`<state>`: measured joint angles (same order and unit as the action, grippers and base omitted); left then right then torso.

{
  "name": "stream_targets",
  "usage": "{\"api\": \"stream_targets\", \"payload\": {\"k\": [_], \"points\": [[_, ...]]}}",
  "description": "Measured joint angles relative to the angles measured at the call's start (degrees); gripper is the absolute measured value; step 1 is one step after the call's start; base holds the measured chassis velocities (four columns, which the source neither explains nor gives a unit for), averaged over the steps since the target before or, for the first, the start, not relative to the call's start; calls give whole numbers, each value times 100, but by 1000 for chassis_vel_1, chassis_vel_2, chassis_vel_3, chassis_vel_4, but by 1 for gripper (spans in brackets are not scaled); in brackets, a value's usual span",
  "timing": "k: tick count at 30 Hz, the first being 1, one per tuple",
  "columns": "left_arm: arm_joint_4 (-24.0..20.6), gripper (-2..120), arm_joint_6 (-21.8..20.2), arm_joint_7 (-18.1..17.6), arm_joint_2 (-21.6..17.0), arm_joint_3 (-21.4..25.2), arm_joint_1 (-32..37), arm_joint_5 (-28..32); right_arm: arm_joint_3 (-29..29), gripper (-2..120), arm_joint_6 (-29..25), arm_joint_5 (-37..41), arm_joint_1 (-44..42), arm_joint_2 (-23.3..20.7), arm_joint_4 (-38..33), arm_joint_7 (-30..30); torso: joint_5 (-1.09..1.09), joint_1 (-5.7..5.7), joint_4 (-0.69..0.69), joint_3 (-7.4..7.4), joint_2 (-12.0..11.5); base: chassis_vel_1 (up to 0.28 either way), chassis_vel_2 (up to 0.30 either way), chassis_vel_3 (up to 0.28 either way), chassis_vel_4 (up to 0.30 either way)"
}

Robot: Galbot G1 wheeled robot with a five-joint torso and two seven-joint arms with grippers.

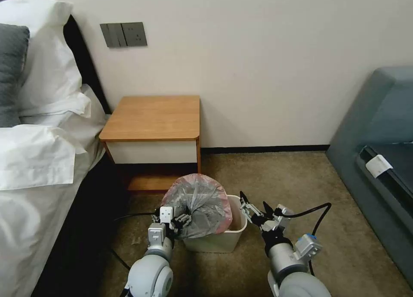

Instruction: Pick up the garbage bag from the table and place it over the trash can.

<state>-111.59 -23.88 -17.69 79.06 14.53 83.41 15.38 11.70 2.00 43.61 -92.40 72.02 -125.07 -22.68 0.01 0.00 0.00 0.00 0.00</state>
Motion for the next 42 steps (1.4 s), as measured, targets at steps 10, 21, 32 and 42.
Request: {"api": "stream_targets", "payload": {"k": [10, 21, 32, 42], "points": [[25, 75, -133, -55, -27, 3, -65, 216, 8, 100, -41, -69, -56, 72, 45, -4, 0, 0, 0, 0, 0, 0, 0, 0, 0], [-6, 37, -166, -116, -1, 11, 10, 386, 30, 100, -65, -71, -22, 105, 92, -21, 0, 0, 1, 0, 0, 0, 0, 0, 0], [165, 9, 1052, 54, -7, 247, 387, 609, 52, 100, -91, -234, 10, 143, -102, 68, -4, 0, -1, 1, 0, 0, 0, 0, 0], [404, 9, 3009, 496, -4, 499, 531, 523, 26, 100, 74, -701, 73, -286, -643, 1168, -2, 0, -1, 1, 0, 0, 0, 0, 0]]}}
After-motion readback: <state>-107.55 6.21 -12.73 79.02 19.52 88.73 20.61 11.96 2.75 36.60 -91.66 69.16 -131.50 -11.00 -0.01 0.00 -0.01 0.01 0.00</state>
